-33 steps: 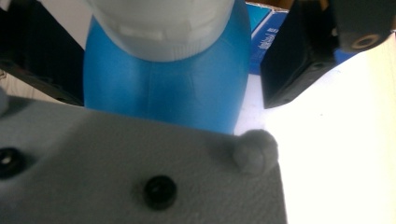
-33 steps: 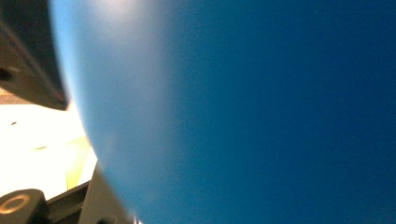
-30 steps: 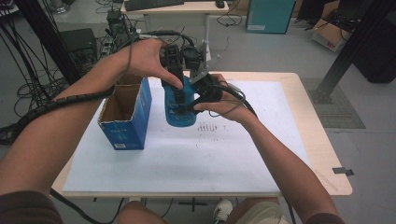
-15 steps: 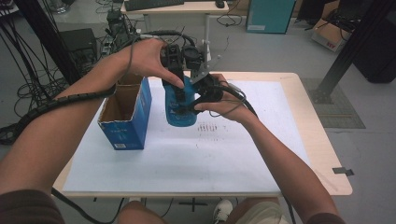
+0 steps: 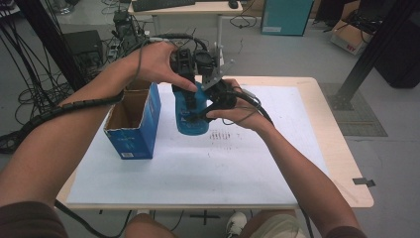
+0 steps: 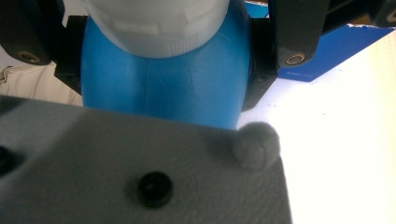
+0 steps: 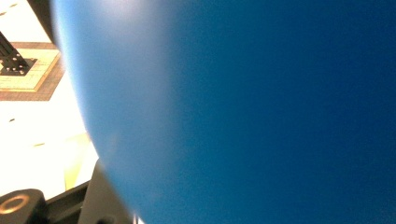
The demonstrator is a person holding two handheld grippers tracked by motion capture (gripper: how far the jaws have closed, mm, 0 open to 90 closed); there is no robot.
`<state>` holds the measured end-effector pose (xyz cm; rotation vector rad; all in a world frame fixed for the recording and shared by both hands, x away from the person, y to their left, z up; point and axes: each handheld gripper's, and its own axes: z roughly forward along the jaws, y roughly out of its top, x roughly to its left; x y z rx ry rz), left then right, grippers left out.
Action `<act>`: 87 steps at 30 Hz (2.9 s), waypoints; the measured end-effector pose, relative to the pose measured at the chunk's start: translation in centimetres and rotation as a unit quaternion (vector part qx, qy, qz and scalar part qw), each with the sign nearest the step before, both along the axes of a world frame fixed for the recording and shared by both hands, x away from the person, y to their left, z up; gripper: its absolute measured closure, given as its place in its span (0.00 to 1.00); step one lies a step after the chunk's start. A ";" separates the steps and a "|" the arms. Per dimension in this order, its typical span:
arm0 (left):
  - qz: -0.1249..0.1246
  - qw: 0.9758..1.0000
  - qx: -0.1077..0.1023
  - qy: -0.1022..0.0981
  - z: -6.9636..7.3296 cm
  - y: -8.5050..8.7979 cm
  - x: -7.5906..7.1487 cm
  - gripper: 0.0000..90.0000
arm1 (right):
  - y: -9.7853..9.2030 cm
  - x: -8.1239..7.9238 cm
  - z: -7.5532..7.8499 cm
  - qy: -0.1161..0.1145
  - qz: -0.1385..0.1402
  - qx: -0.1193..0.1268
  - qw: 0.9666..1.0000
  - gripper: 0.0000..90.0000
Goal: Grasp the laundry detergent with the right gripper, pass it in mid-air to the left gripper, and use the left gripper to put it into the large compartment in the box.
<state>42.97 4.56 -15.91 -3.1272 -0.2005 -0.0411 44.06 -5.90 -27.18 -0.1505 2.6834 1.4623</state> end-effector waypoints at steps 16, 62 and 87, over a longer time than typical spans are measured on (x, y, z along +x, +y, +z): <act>-0.002 1.000 0.002 -0.002 -0.3 0.0 0.1 0.41 | 0.0 0.0 -0.3 0.003 0.000 0.004 1.000 0.48; 0.000 1.000 0.001 0.005 -0.7 0.0 -0.1 0.42 | 0.0 -0.1 -0.7 0.015 0.007 0.001 1.000 0.47; 0.001 1.000 0.004 0.009 -0.8 0.0 -0.1 0.42 | 0.1 -0.2 -0.9 0.022 0.008 0.001 1.000 0.47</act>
